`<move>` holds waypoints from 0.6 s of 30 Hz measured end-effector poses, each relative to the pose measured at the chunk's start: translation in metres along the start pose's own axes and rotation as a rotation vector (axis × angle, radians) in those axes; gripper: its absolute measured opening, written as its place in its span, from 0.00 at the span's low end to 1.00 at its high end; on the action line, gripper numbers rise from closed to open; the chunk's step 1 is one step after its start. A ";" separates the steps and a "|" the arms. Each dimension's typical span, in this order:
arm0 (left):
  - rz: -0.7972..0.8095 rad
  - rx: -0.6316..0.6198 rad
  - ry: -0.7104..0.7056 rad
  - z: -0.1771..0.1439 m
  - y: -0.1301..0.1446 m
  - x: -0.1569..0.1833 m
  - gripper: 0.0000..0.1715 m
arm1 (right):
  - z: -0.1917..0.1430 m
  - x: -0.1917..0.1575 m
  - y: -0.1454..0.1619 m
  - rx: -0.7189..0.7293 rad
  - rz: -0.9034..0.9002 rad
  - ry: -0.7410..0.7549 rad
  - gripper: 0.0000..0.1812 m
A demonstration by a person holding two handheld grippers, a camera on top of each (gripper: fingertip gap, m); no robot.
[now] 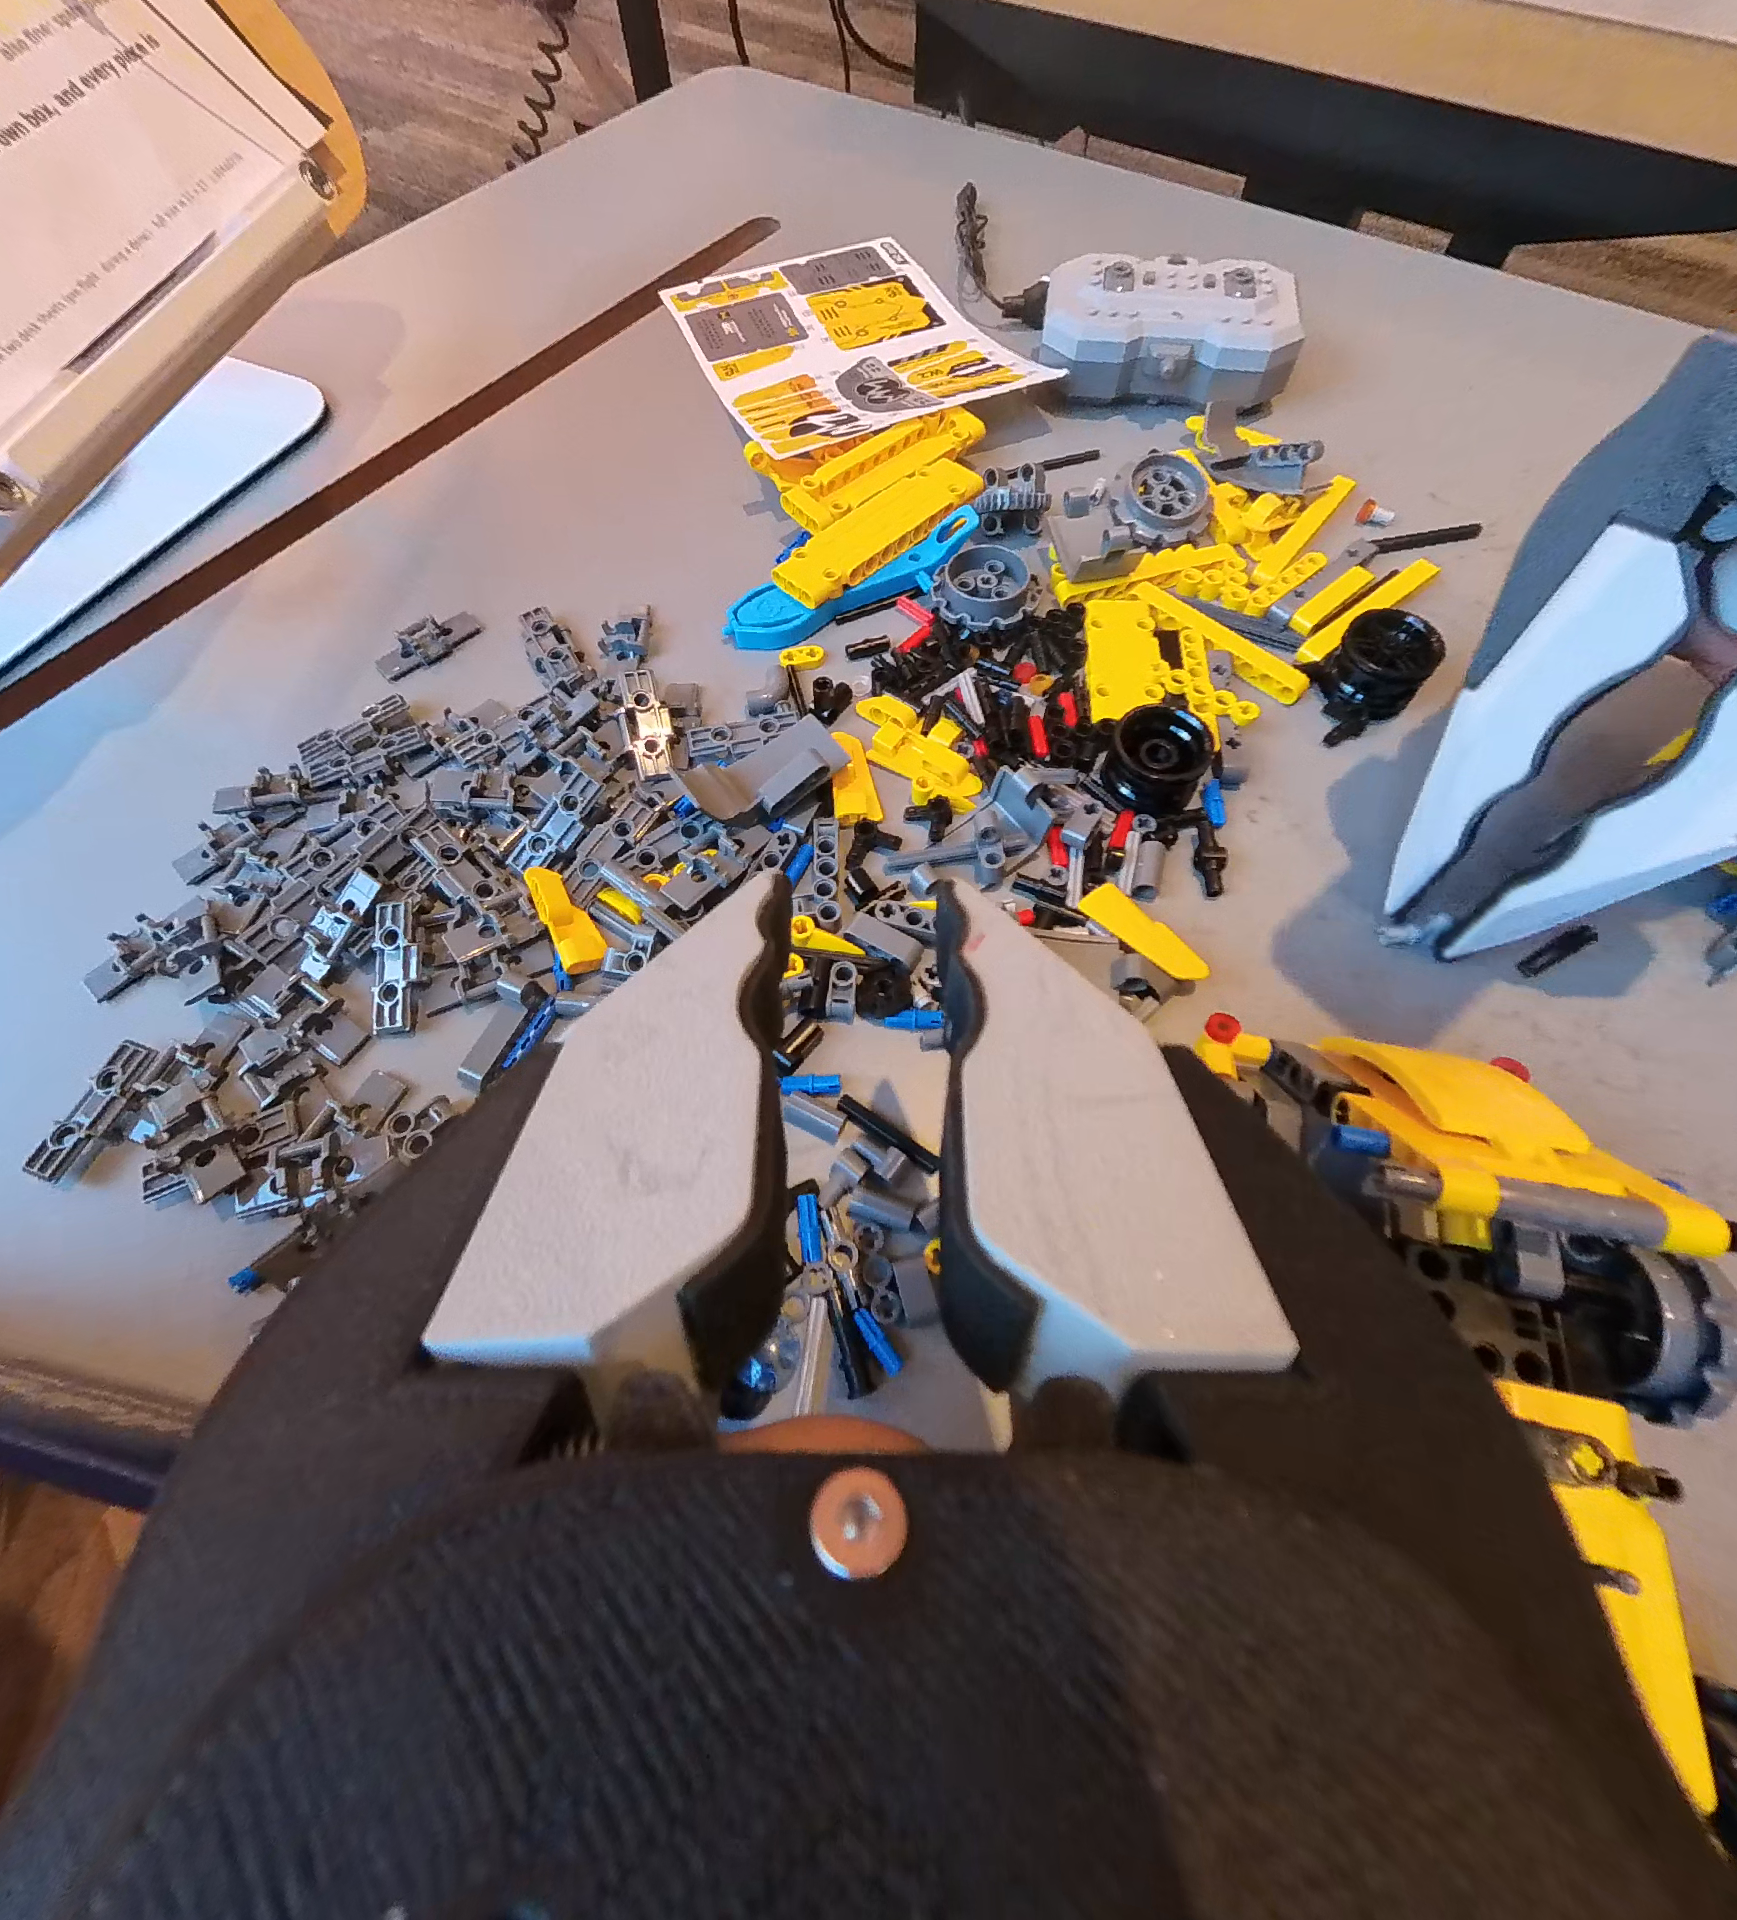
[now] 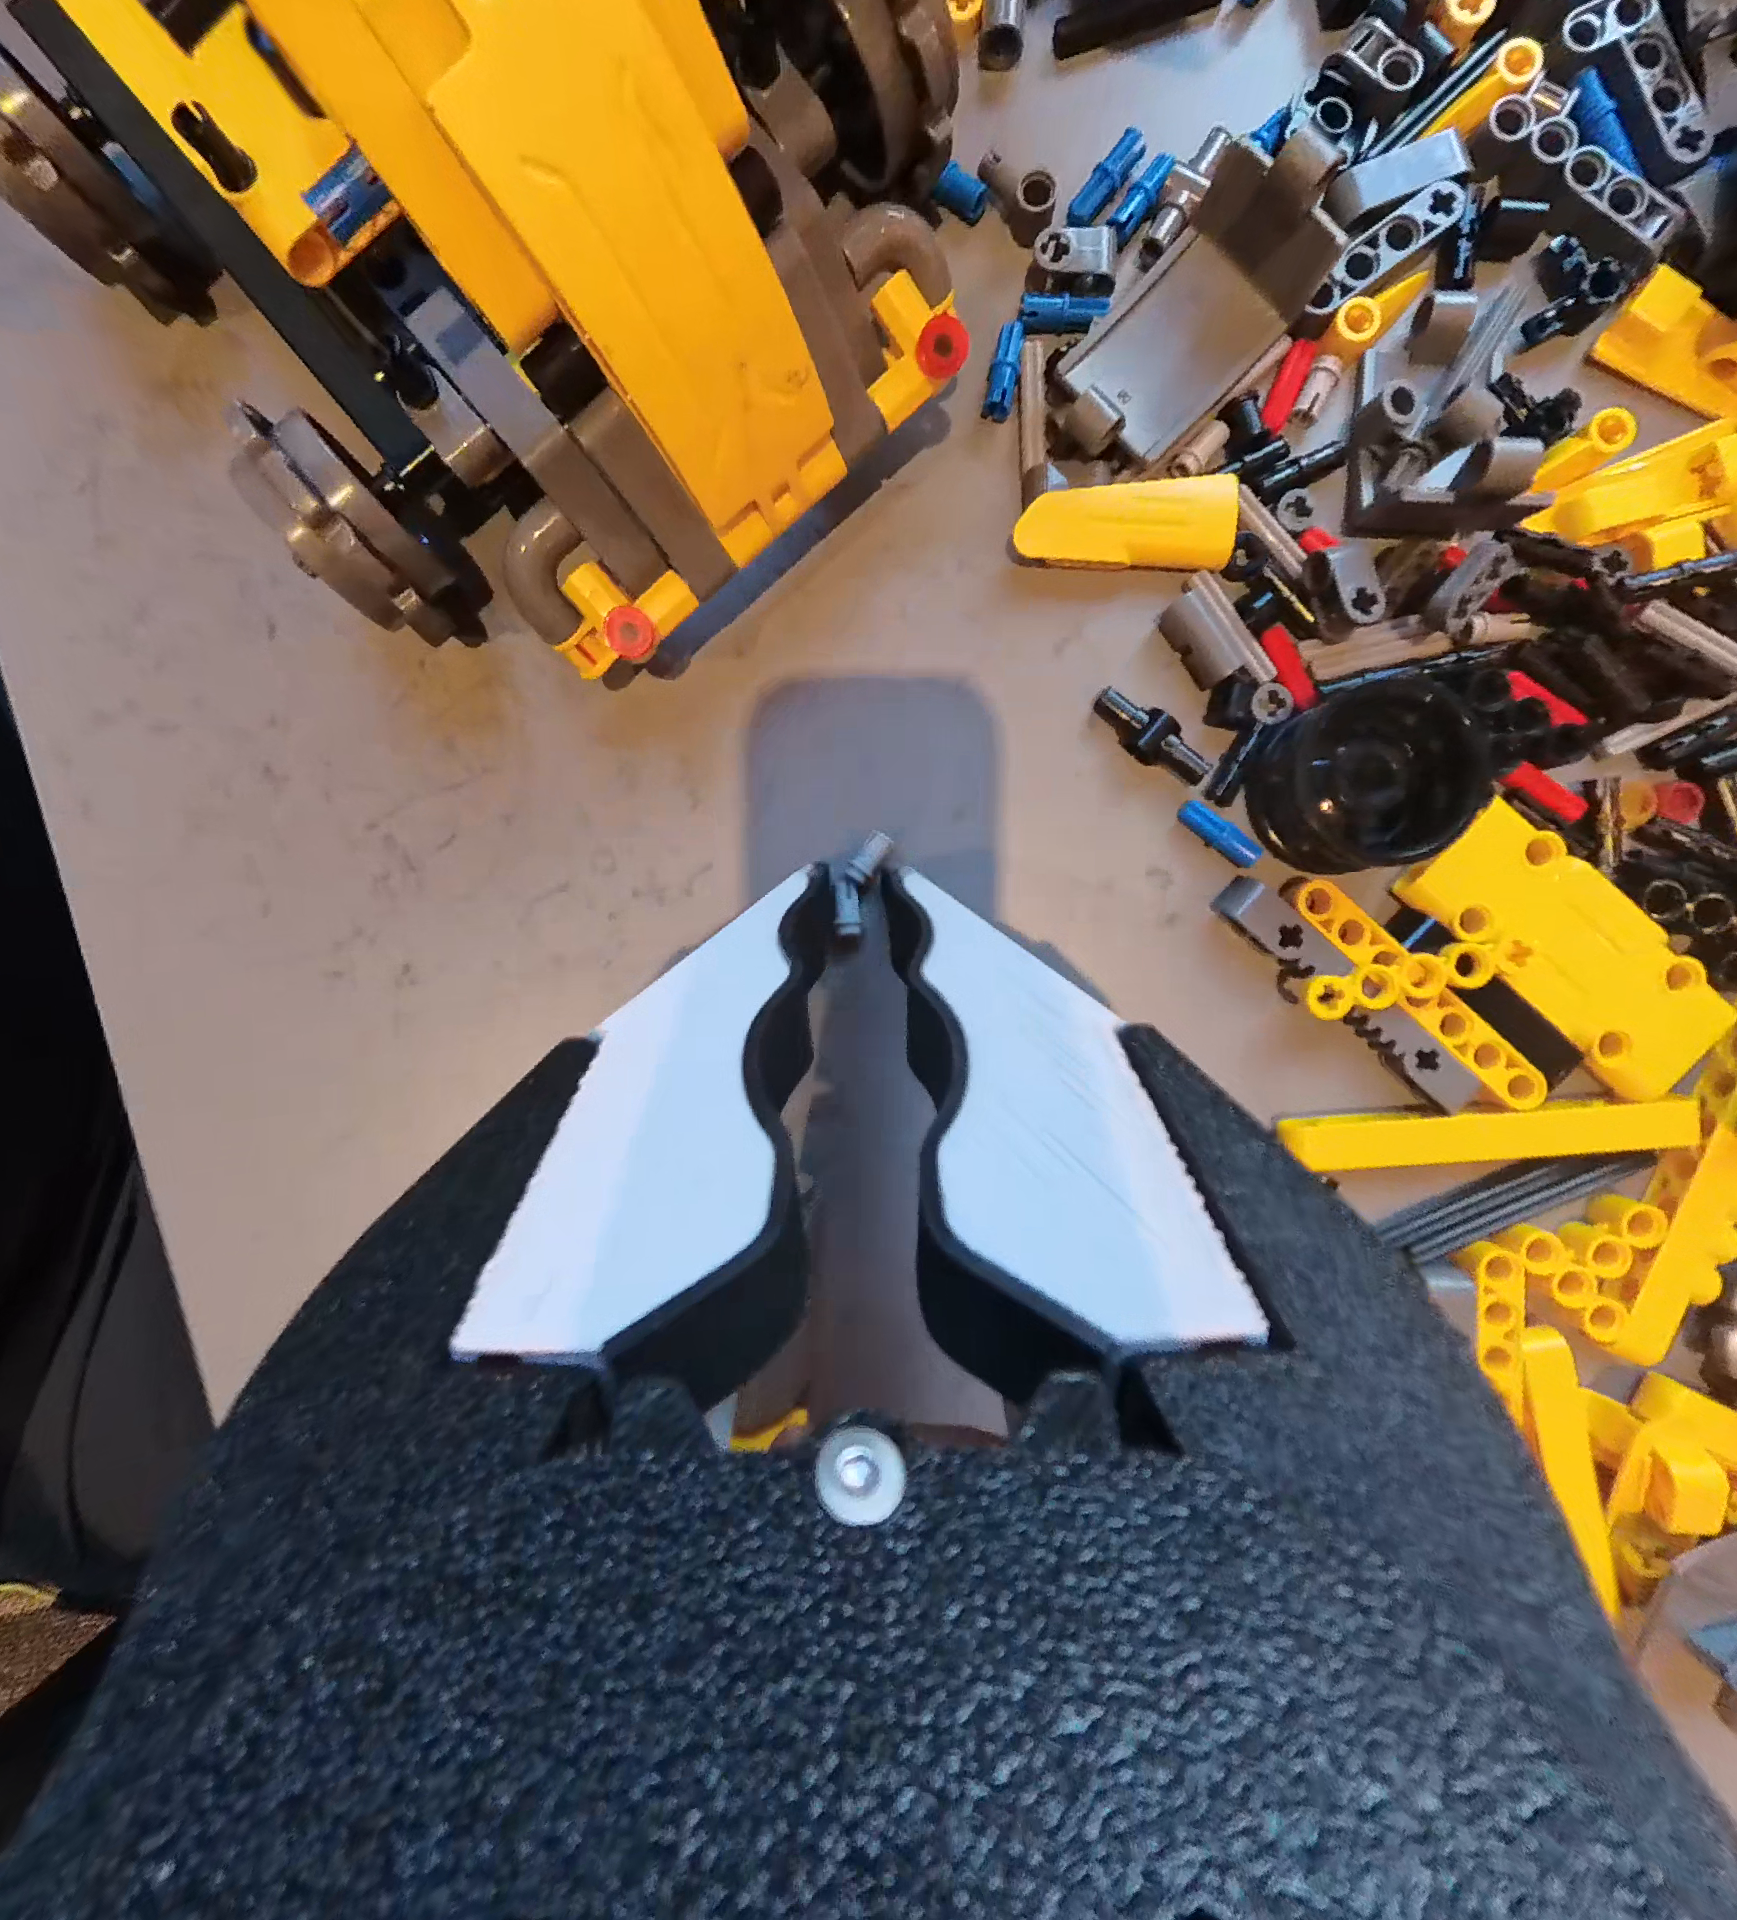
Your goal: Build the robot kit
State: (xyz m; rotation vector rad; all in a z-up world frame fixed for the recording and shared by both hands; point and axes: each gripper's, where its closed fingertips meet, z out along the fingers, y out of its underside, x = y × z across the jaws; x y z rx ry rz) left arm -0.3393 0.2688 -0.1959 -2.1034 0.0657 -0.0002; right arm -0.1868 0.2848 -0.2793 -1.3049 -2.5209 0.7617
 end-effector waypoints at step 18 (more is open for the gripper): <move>-0.009 0.037 -0.006 -0.002 -0.003 0.000 0.15 | 0.002 0.033 -0.038 0.026 0.010 0.049 0.10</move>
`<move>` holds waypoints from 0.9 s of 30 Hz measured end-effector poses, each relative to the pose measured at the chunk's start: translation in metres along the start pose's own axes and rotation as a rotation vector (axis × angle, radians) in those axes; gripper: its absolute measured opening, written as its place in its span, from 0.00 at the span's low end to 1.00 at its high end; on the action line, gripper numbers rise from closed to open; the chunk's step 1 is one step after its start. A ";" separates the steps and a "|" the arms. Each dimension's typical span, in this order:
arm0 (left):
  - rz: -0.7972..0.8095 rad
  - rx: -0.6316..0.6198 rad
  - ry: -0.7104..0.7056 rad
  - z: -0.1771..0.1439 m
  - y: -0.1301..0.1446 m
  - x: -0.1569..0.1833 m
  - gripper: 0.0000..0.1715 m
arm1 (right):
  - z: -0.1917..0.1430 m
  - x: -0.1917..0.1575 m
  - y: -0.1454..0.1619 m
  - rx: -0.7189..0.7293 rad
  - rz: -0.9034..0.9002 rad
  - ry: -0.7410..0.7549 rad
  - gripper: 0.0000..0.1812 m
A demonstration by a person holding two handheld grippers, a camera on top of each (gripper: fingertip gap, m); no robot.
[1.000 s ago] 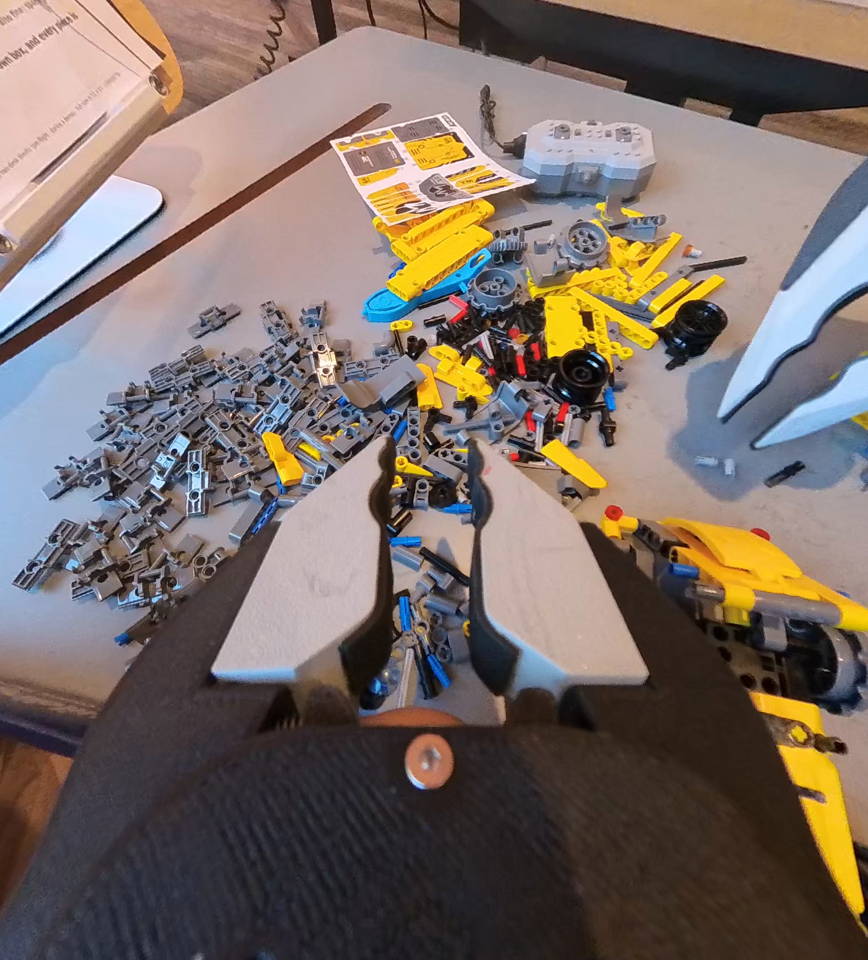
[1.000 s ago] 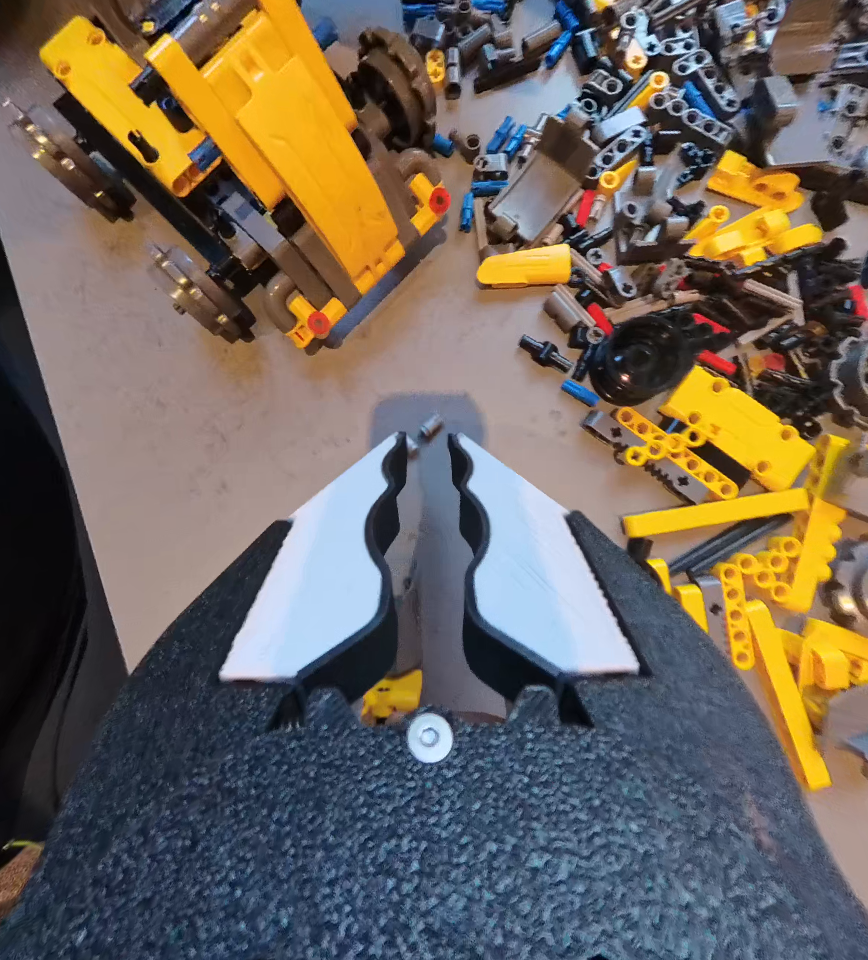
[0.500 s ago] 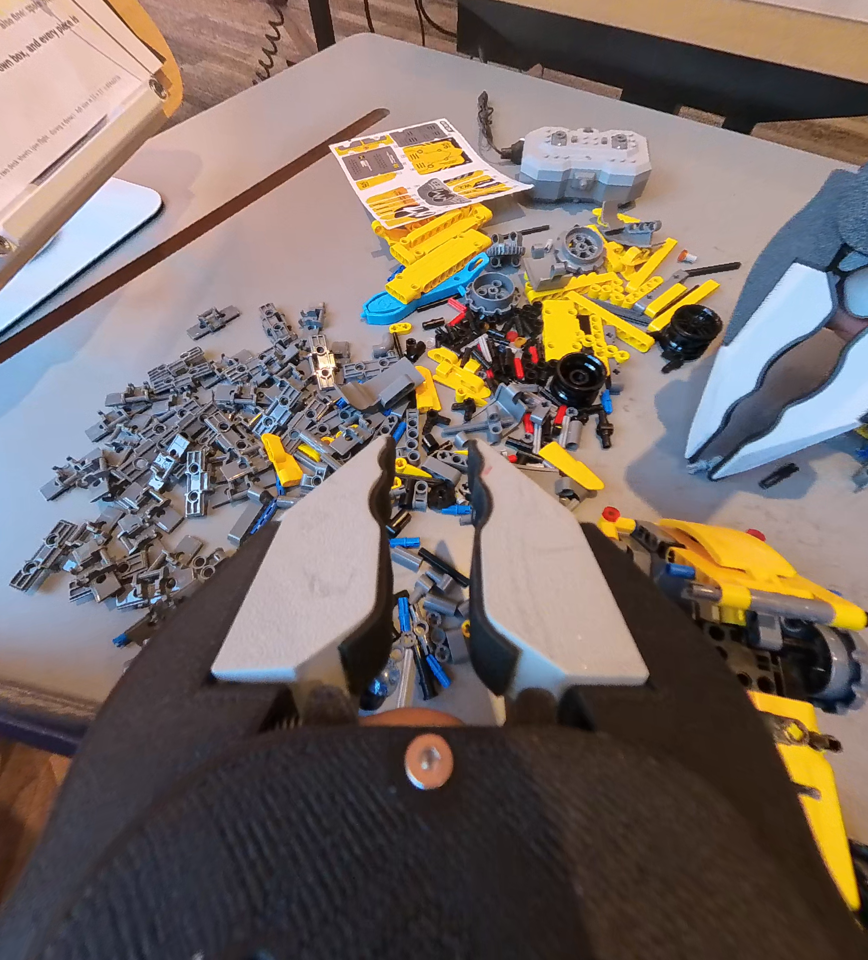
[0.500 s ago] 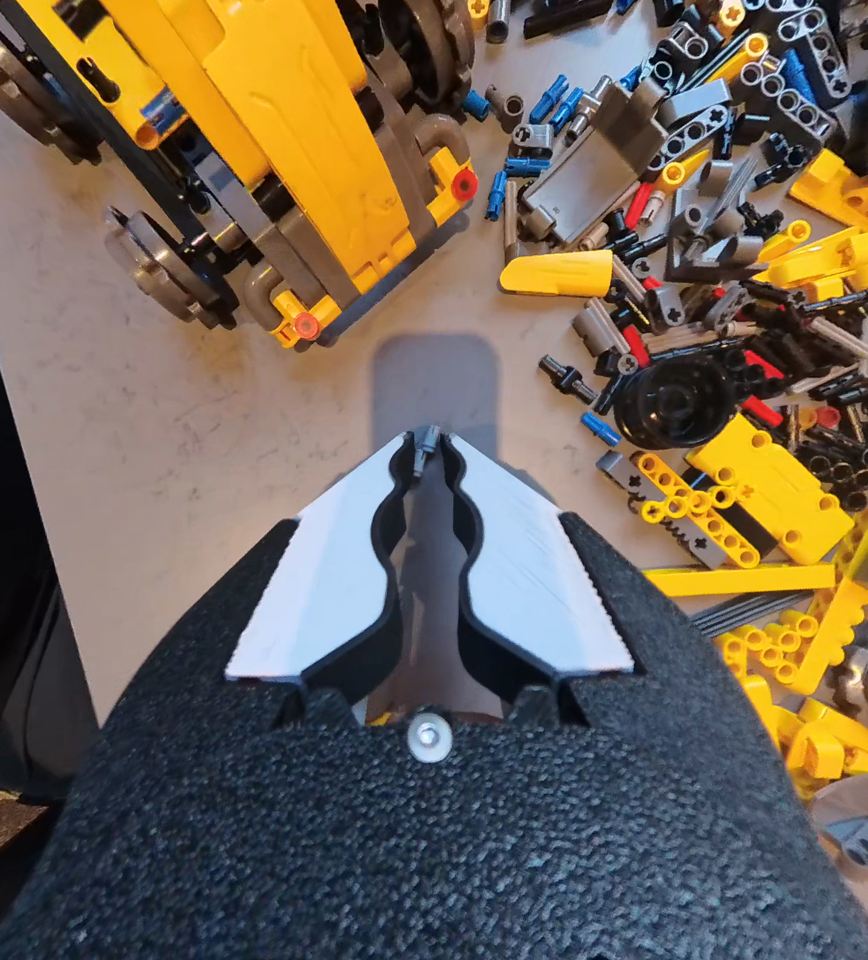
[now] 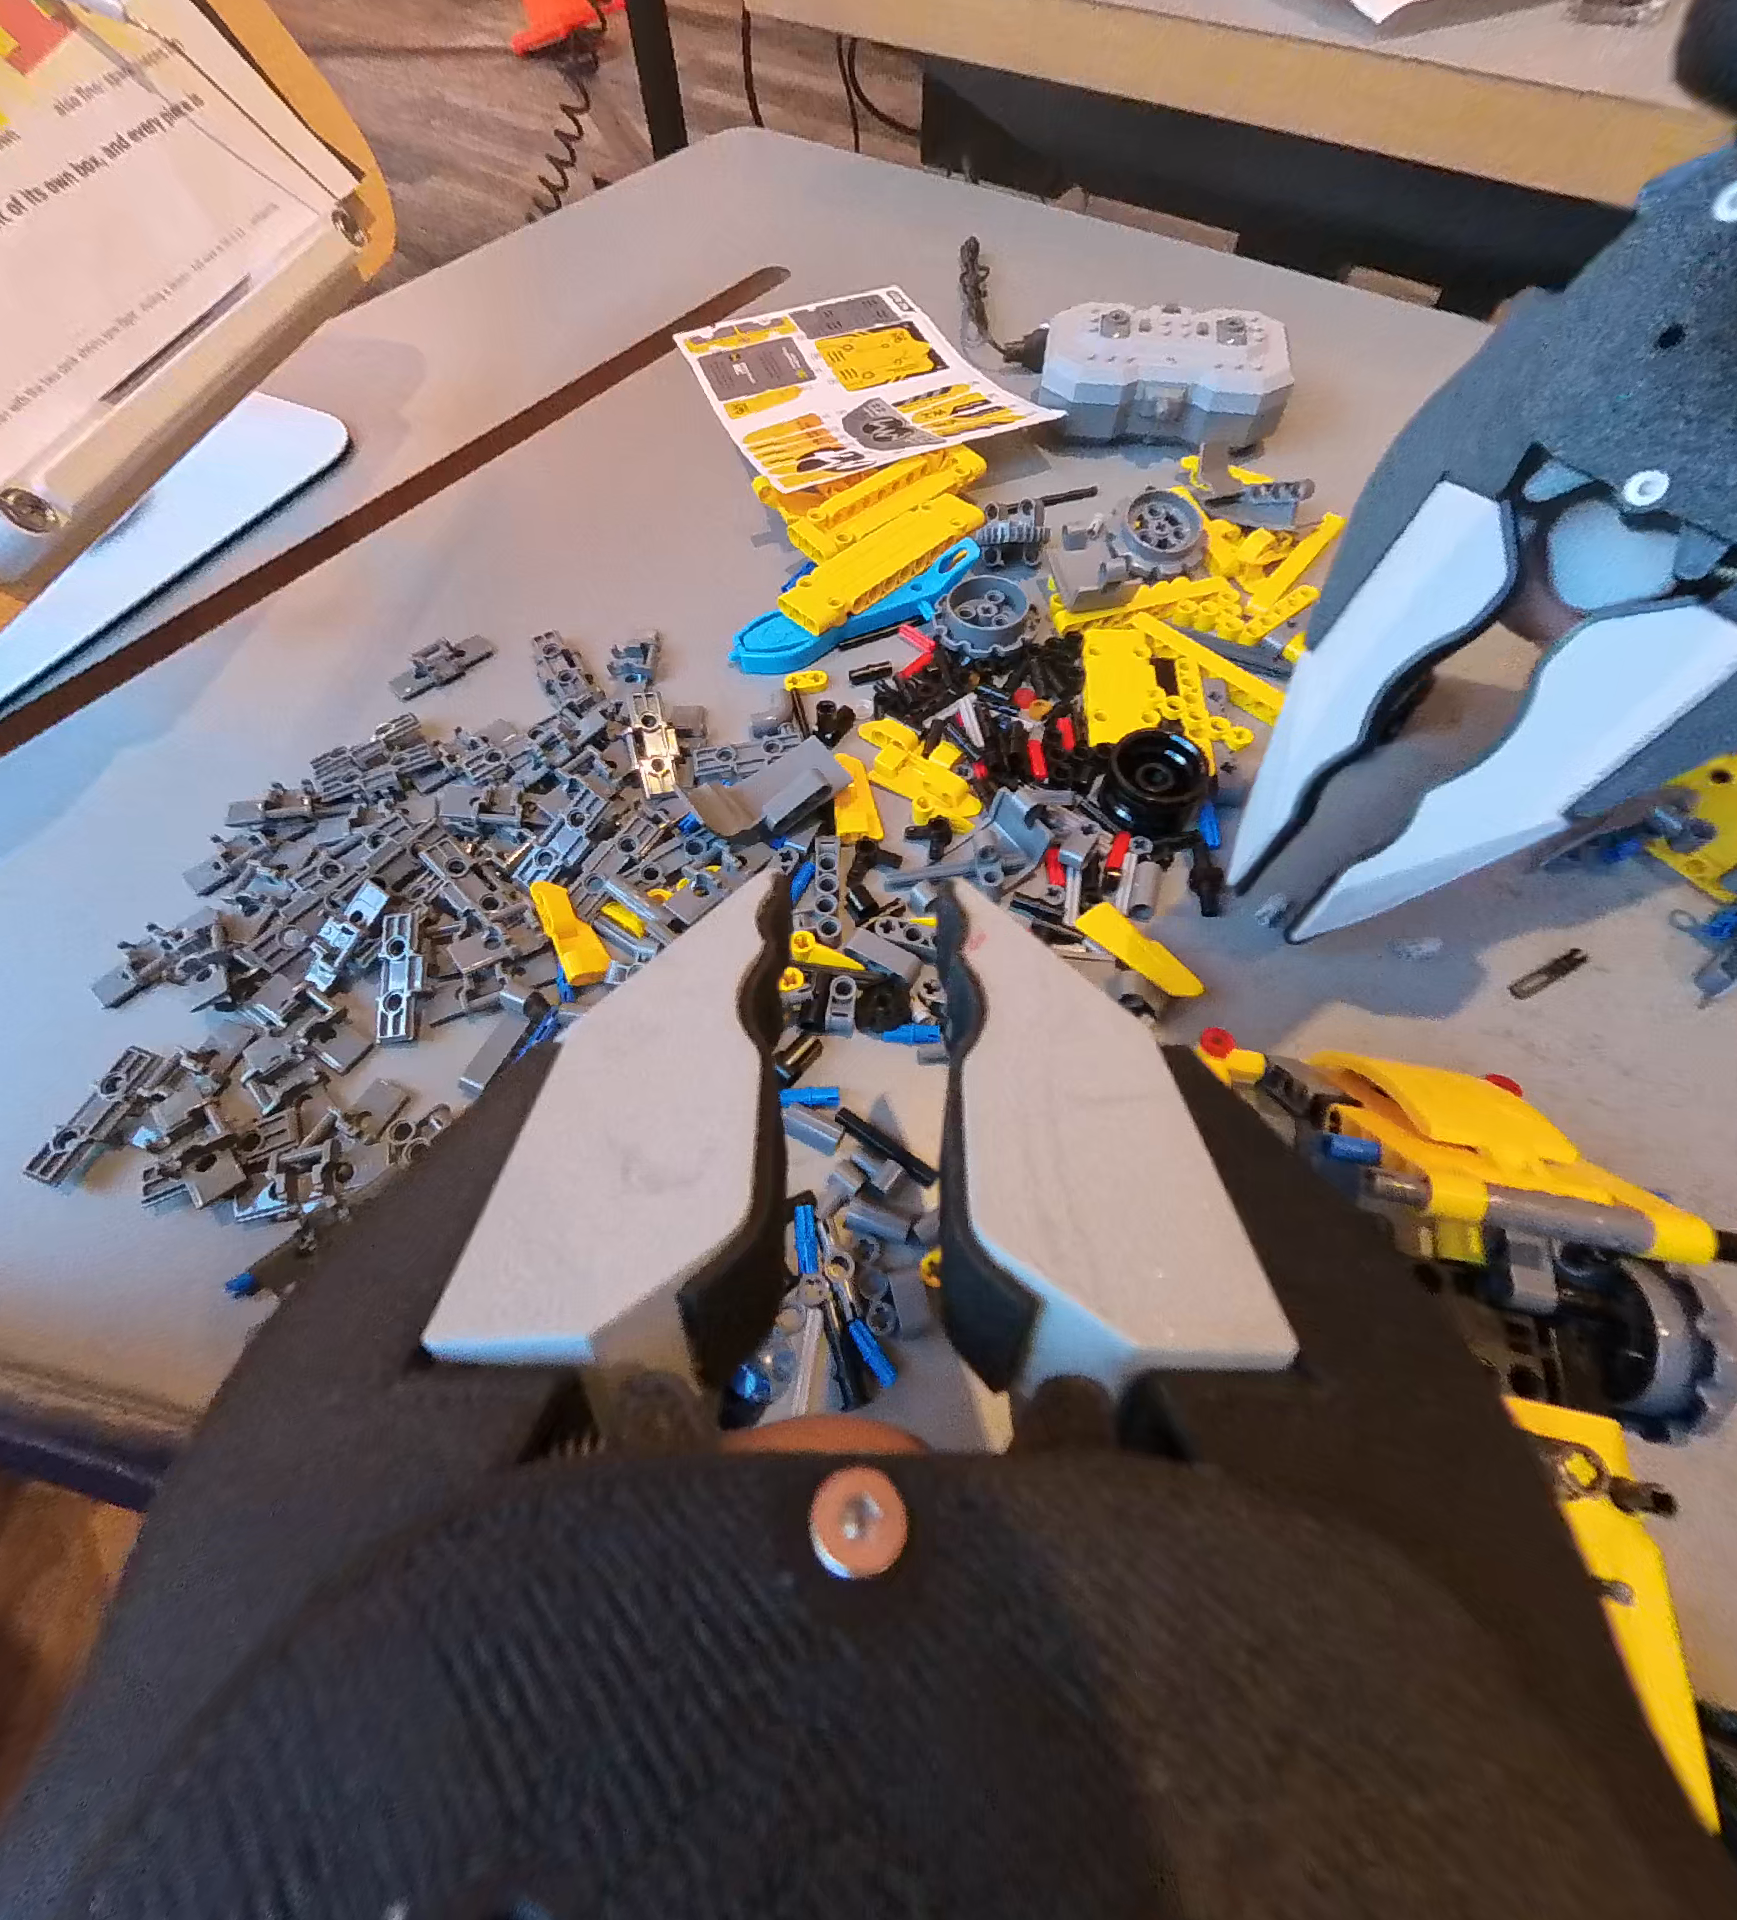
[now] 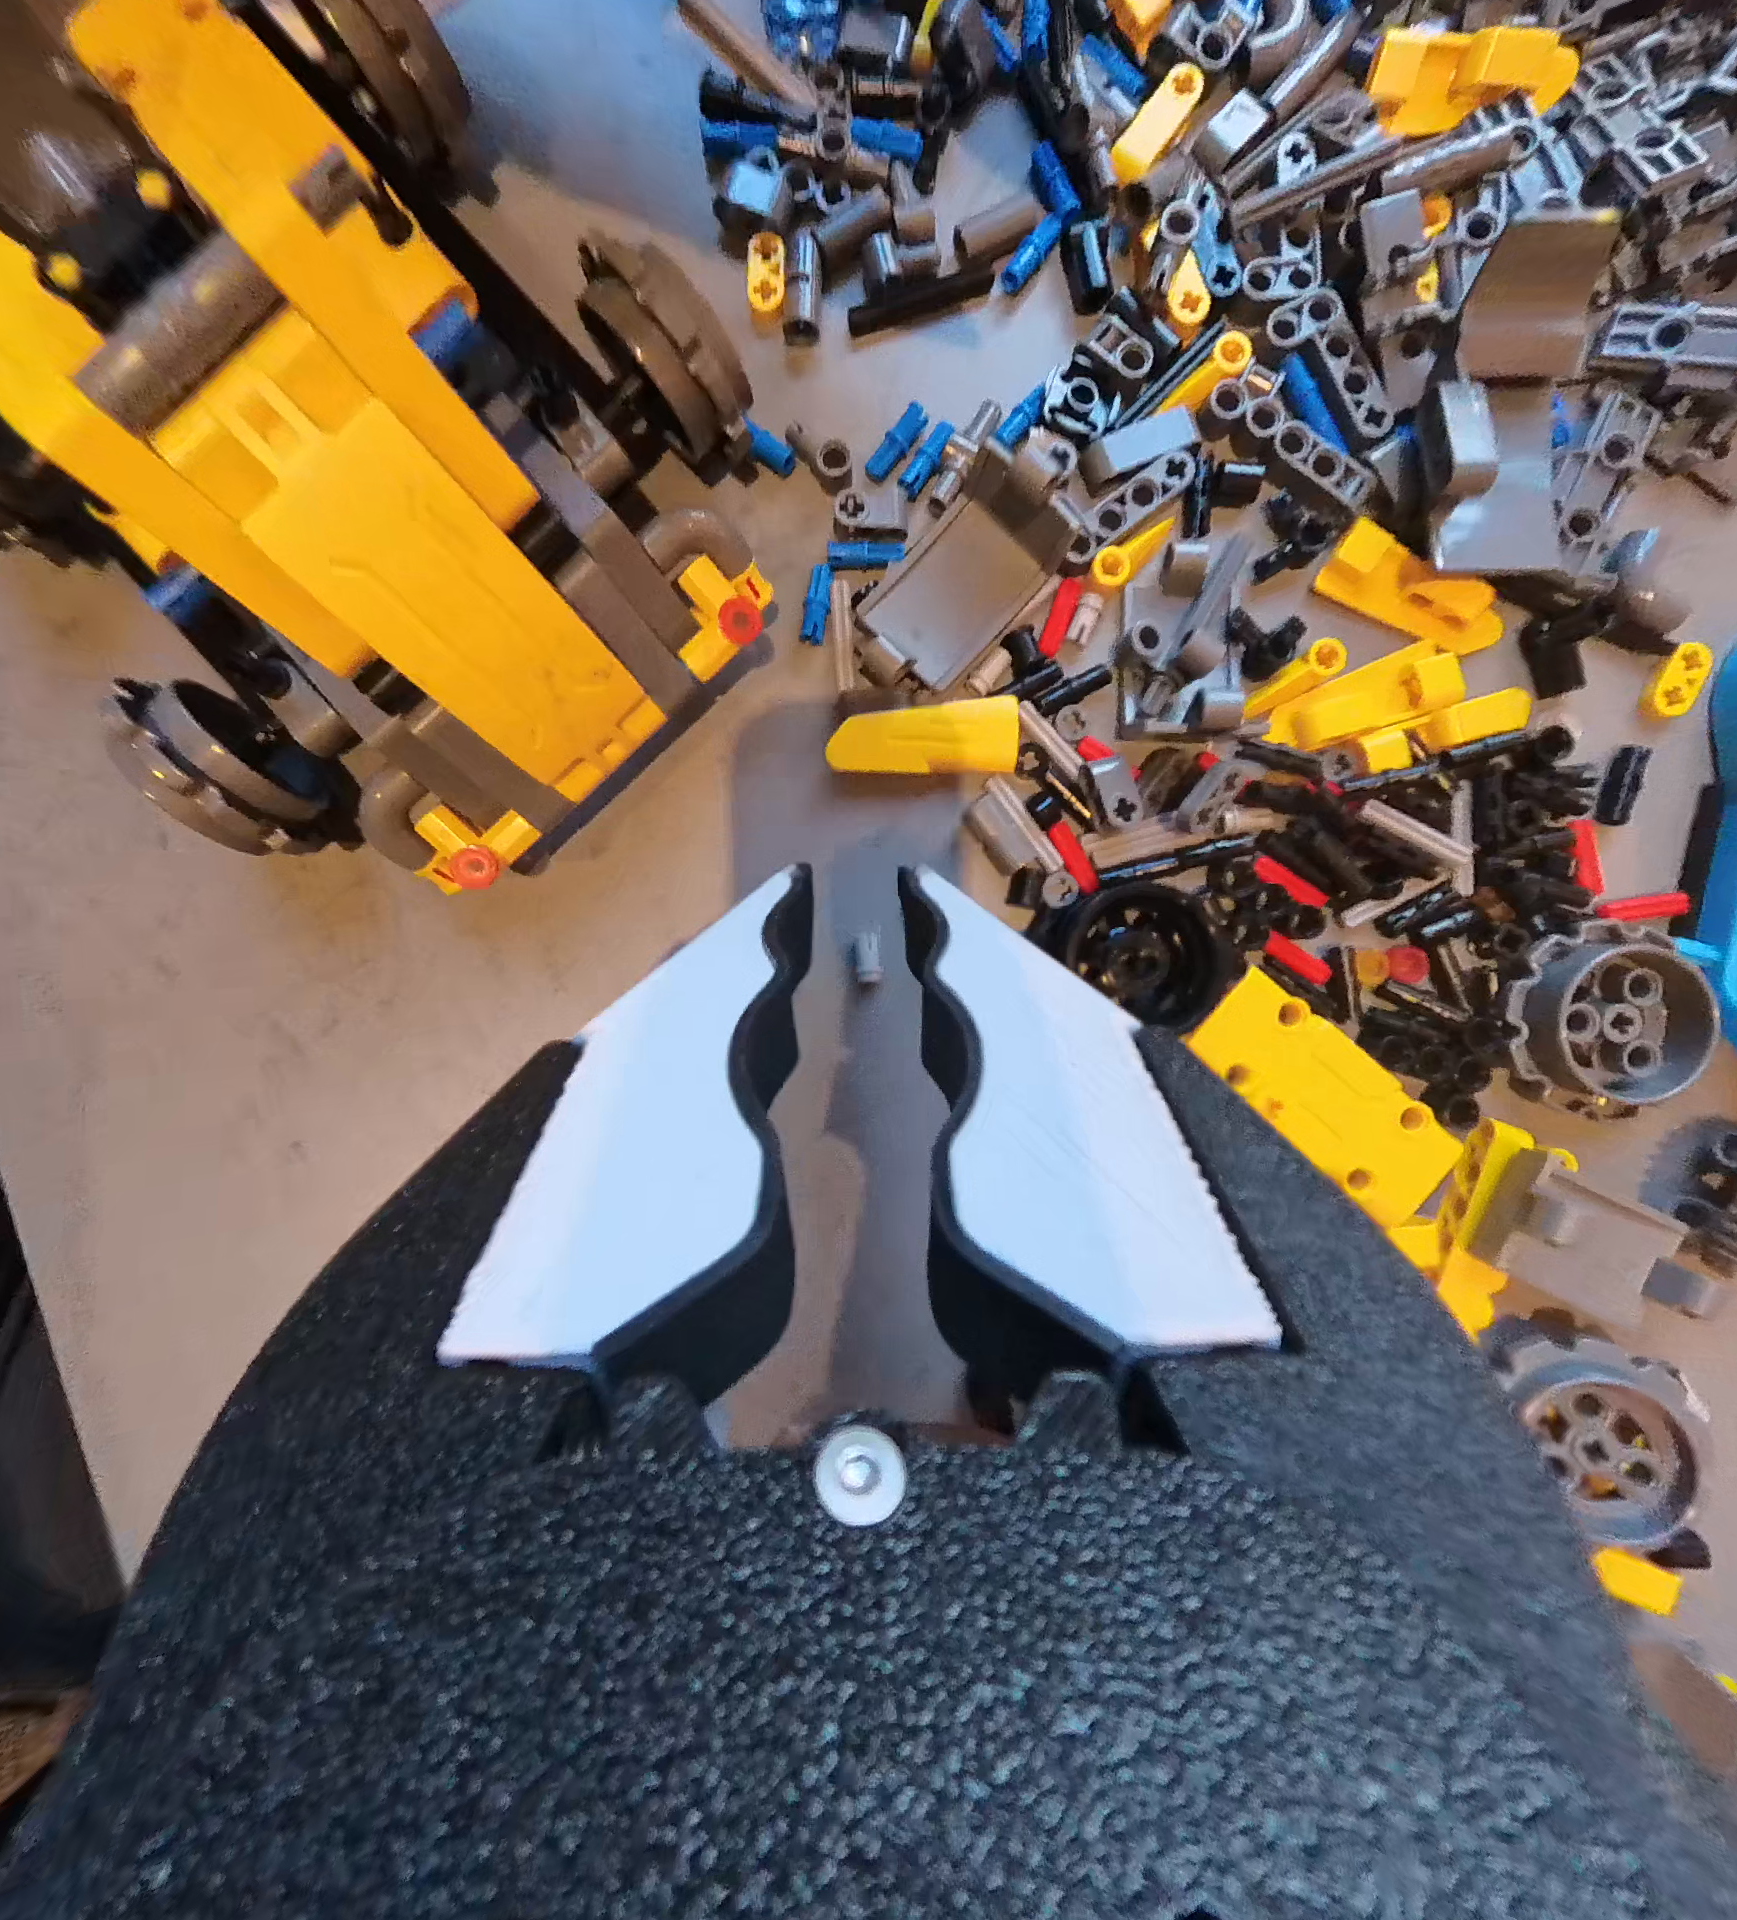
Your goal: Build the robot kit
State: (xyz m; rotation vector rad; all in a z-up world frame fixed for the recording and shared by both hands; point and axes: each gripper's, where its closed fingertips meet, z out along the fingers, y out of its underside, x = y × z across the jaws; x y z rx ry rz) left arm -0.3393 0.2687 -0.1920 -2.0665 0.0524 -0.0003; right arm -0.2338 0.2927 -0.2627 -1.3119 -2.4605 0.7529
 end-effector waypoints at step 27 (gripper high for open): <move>-0.031 0.158 0.110 -0.033 -0.039 0.032 0.16 | -0.066 -0.020 -0.034 0.236 0.330 0.254 0.15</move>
